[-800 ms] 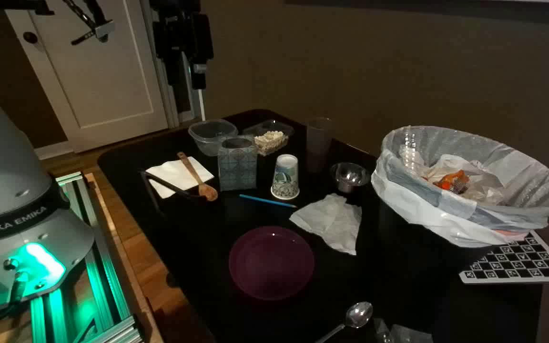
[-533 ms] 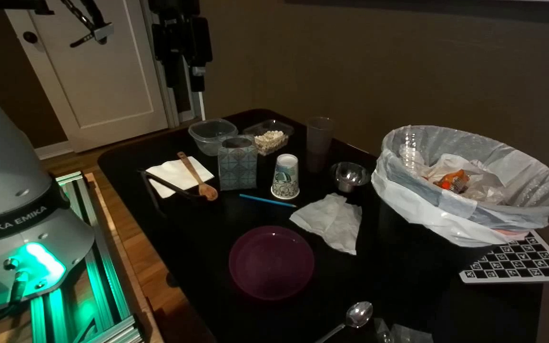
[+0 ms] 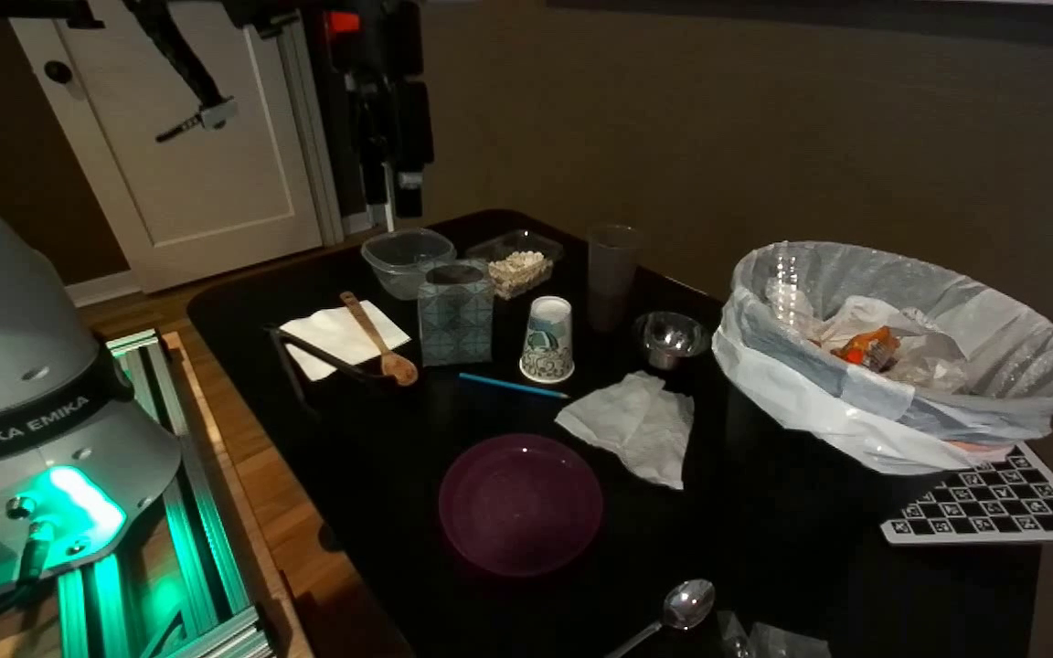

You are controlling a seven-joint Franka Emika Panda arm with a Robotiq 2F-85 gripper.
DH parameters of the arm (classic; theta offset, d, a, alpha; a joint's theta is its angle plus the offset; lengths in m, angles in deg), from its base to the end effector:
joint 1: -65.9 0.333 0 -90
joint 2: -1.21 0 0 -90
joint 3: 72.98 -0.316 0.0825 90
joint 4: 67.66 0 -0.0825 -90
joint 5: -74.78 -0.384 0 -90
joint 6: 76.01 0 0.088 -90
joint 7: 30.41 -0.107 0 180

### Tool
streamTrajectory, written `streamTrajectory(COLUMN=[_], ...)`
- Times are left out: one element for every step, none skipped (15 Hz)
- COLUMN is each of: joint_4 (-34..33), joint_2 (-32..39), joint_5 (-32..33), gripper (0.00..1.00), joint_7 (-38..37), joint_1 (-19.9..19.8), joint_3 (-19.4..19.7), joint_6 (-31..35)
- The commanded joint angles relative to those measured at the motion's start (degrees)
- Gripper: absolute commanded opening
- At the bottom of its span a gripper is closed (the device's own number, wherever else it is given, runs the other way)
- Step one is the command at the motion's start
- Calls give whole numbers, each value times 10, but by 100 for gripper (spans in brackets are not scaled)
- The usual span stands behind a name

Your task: Set the cup straight

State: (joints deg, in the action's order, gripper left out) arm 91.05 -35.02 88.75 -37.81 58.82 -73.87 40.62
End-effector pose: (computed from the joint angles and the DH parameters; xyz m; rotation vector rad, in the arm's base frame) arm 0.3221 -0.0491 0.3861 2.9106 -0.1744 -0.1467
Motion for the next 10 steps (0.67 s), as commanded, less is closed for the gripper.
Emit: streamTrajectory(joint_4=[-10, -15, -23, -36, -48, -67, -26, -38, -50, -59], joint_2=[142, 175, 211, 248, 280, 311, 238, 267, 287, 301], joint_5=[42, 48, 51, 47, 41, 33, 37, 37, 37, 36], gripper=[100, 100, 100, 100, 100, 100, 100, 100, 100, 100], joint_7=[-114, -136, -162, -180, -193, -196, -170, -179, -184, -186], joint_1=[-55, -64, -73, -77, -79, -77, -66, -64, -61, -59], joint_3=[-8, -6, -5, -1, 4, 10, 13, 19, 24, 27], joint_6=[130, 170, 206, 233, 256, 269, 246, 259, 262, 262])
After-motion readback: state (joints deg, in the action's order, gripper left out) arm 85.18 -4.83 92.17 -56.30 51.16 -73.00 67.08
